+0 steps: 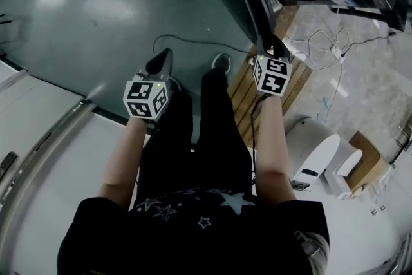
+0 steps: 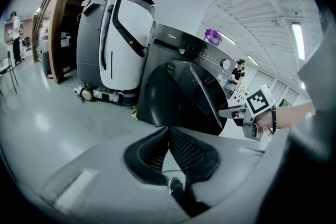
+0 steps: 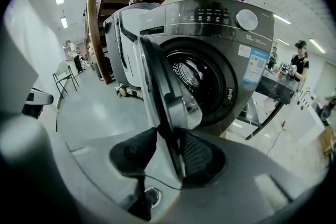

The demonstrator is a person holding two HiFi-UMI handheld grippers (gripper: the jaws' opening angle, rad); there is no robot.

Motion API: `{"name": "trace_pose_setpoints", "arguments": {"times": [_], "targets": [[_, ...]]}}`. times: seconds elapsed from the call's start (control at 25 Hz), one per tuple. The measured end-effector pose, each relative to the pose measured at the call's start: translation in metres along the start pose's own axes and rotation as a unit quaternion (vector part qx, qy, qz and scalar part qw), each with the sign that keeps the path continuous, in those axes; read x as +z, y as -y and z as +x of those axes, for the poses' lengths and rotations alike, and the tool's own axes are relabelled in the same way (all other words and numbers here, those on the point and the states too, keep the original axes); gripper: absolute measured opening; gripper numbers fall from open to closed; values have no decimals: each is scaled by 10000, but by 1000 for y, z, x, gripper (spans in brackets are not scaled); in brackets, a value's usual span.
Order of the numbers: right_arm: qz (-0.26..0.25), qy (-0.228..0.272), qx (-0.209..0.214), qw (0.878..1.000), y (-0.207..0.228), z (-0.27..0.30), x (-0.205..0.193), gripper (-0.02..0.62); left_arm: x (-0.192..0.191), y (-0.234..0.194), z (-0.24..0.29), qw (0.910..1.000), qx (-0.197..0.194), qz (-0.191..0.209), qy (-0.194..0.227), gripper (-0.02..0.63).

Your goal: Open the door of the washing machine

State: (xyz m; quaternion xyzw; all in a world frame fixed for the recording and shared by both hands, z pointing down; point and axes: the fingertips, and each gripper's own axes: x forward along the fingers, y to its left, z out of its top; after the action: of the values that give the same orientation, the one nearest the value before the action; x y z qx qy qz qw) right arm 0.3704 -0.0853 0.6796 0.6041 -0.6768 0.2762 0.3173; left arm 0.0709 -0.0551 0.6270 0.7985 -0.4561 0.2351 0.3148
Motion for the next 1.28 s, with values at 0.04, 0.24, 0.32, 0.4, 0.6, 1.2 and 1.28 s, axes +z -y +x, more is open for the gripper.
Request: {"name": "trace_pose_setpoints", "arguments": {"times": [0.04,0.24,0.32,0.4,0.6,1.2,1.28], "targets": [[18,6,20,10000,-7,-1,-2,143,-3,-3,-2,10000,4,-7,-9,12],[76,-3,131,9999,-40,-10,-11,137,-11,-14,-15,9999,53,-96,34,12],[100,-57,188,9998,-54,-13,-15,132,-14,-16,-20,9999,50,-109,51,12],[107,-103,267,9995,-68,-15,-18,130,-17,-20,-24,9999,63,-122,67,12],[-24,-154,495,9987,-109,-19,-25,125,-28,-38,-37,9994,167,-259,132,12],[-212,-254,1457,9888,-254,-19,-17,120,-57,-102,-106,9945,695,-694,374,12],[-139,-244,1467,9888,-268,-16,-14,120,-64,-112,-115,9932,784,-773,392,12]]}}
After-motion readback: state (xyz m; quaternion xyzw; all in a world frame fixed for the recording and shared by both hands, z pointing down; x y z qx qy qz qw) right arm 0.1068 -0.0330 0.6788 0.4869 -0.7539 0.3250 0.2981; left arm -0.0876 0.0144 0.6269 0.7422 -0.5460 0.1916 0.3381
